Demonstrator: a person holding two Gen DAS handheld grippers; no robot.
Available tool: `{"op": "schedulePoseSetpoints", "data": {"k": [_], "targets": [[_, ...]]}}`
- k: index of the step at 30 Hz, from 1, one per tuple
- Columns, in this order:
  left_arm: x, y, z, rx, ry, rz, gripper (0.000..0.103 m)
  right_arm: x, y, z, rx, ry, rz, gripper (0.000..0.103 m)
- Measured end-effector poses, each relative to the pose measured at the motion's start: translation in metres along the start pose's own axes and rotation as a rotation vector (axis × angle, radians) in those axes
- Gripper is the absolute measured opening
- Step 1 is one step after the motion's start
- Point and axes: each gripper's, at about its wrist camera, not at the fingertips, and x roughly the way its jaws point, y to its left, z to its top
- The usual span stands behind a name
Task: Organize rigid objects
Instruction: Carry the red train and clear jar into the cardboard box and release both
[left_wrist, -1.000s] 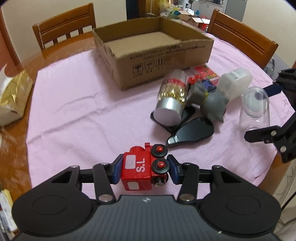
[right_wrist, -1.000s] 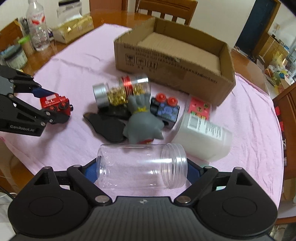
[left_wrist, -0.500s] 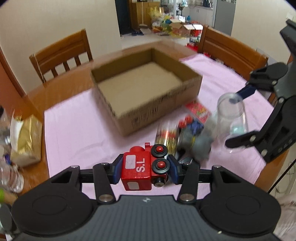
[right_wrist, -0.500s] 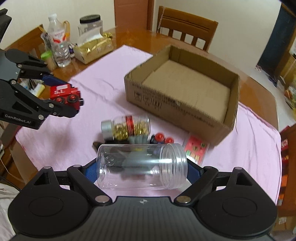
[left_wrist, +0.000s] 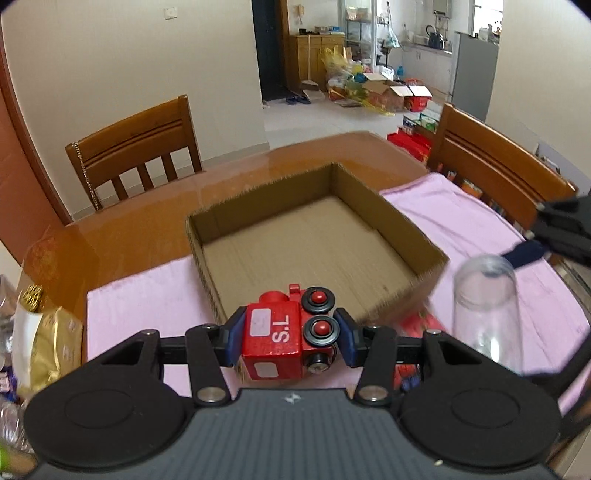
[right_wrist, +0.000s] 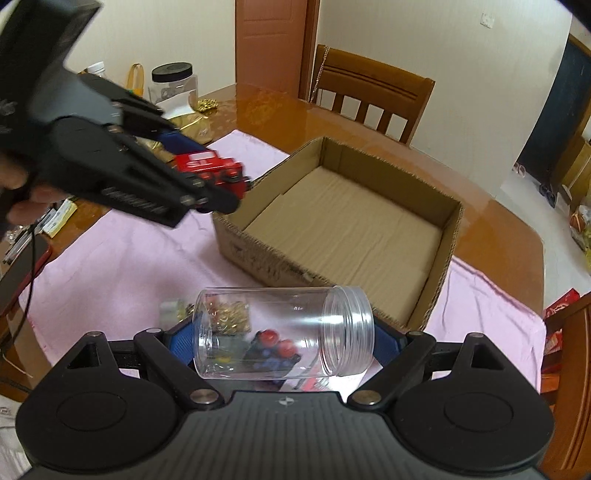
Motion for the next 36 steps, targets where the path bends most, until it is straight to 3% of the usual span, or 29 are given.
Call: {"op": "schedulePoseSetpoints", "data": {"k": [13, 14, 16, 18, 22, 36], "targets": [[0.054, 0.015, 0.015, -0.085, -0.006, 0.068, 0.051, 0.007, -0.023, 0.008, 0.005, -0.007, -0.018, 0.093], [0.056, 0.015, 0.014, -0.099, -0.019, 0.087, 0.055, 0.007, -0.025, 0.009, 0.006, -0.007, -0.018, 0.093], [0.058, 0.017, 0.015, -0.119, -0.036, 0.114, 0.085, 0.008, -0.027, 0.009, 0.010, -0.007, -0.022, 0.093], [0.056, 0.018, 0.015, -0.131, -0.065, 0.146, 0.091, 0.010, -0.029, 0.010, 0.015, -0.007, -0.022, 0.093], [0.046, 0.022, 0.013, -0.150, -0.057, 0.137, 0.099, 0.011, -0.034, 0.013, 0.029, -0.013, -0.025, 0.093], [-0.005, 0.025, -0.051, -0.268, 0.001, 0.216, 0.101, 0.025, -0.050, 0.028, 0.095, -0.038, -0.042, 0.093]]}}
